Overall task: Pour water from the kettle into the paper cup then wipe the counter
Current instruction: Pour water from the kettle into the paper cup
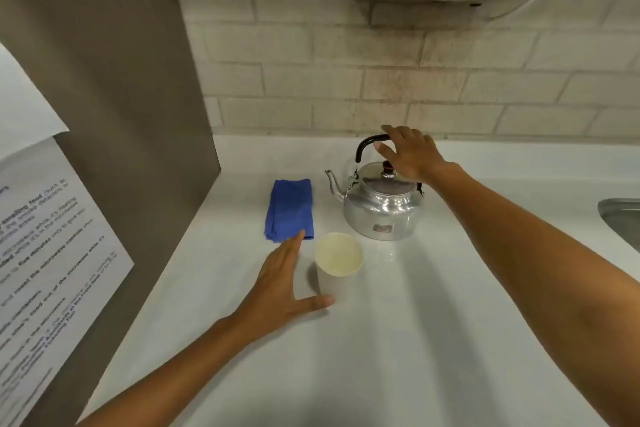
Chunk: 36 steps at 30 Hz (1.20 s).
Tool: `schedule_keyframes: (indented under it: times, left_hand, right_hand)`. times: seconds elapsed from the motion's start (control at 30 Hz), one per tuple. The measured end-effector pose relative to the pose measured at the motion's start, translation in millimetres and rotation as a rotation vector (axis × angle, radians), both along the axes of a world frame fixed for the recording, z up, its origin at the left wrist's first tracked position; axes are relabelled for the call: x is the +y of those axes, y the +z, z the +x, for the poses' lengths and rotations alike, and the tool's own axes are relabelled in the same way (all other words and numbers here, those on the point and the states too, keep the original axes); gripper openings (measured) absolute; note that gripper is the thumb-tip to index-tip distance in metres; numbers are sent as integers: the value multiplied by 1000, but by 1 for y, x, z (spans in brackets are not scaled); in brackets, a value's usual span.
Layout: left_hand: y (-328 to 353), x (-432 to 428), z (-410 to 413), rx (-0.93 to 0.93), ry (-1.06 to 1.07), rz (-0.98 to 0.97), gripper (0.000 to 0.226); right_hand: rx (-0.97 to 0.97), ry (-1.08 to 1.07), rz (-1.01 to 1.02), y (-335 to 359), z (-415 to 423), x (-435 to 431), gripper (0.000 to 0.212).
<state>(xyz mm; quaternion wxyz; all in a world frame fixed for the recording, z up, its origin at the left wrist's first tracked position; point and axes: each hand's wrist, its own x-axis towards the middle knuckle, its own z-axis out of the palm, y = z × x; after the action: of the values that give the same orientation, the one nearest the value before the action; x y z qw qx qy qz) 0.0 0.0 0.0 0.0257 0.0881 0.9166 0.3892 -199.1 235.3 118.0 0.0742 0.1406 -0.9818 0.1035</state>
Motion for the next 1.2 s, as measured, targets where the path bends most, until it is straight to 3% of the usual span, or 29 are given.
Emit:
schedule_keyframes:
  times: [0.17,0.3,0.47,0.87,1.2]
  left_hand:
    - [-13,18,-11,-112,-40,240,117]
    - [-20,35,-17,-145,-3,412,96]
    - [-22,48,-19,-139,84,409,85]
    - [-21,55,-22,-90,171,403,87]
    - [-24,59,-32,-77,243,365,92]
  right_hand:
    - [29,-51,-176,2,-9,-4,54]
    - [1,-109,-346,8,-17,-7,62]
    - [27,-158,-368,7,-25,-10,63]
    - [60,-286,-406,11,-15,-6,52]
    - [145,-171,-328,41,15,24,46]
